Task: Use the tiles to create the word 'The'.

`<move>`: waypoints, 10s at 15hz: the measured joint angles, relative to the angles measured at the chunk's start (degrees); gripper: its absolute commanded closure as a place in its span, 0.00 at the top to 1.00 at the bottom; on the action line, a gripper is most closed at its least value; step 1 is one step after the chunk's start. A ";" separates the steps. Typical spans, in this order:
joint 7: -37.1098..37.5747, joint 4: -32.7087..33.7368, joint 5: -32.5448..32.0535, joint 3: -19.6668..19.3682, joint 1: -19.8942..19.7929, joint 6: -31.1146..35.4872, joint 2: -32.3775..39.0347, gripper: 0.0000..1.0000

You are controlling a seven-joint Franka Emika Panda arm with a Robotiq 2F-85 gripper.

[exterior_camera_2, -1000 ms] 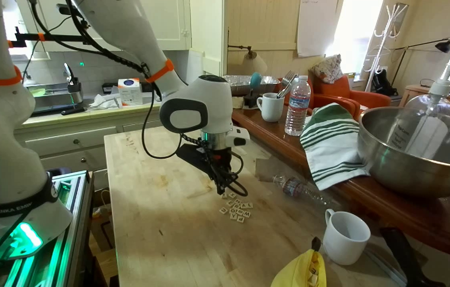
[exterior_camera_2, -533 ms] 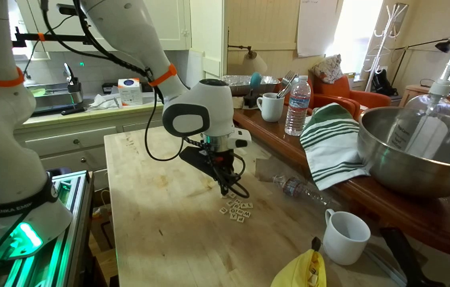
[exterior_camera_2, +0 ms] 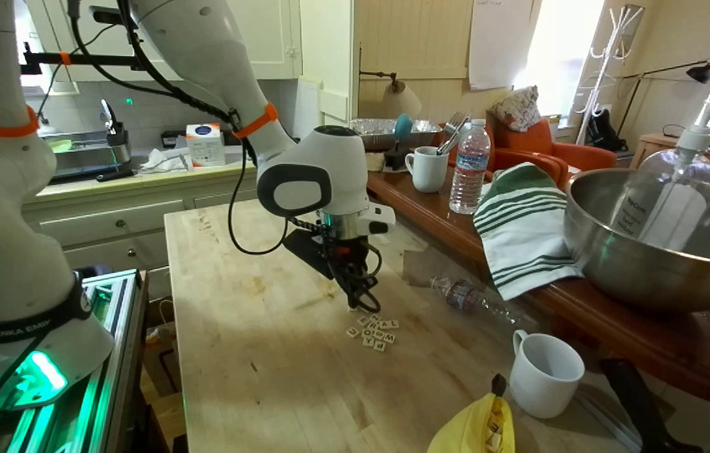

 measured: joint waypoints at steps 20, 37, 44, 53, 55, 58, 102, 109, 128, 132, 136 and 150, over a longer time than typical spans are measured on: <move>46.78 -1.01 -6.22 -3.27 11.29 -4.37 -1.99 0.00; 12.38 -0.43 -7.92 -2.33 4.99 -4.39 -6.32 0.00; 6.57 2.04 -8.04 -2.30 3.37 -4.39 -4.01 0.01; 17.81 3.51 -9.83 -4.23 3.37 -4.36 -1.52 0.00; 20.71 4.32 -9.71 -4.39 3.37 -4.36 -0.34 0.00; 23.14 5.46 -8.59 -4.19 3.37 -4.23 1.21 0.00; -39.31 0.66 13.73 8.59 -6.55 -3.04 -2.94 0.00; -17.30 0.66 9.62 3.90 -2.34 -3.04 -2.02 0.00; -5.72 0.68 3.06 4.73 -1.28 -3.01 -0.15 0.00; -10.78 0.63 3.43 6.25 -2.08 -3.01 -0.17 0.00; -16.89 0.58 3.43 6.65 -2.40 -3.01 -0.20 0.00; -29.89 -0.52 3.45 7.11 -2.42 -3.01 -0.96 0.00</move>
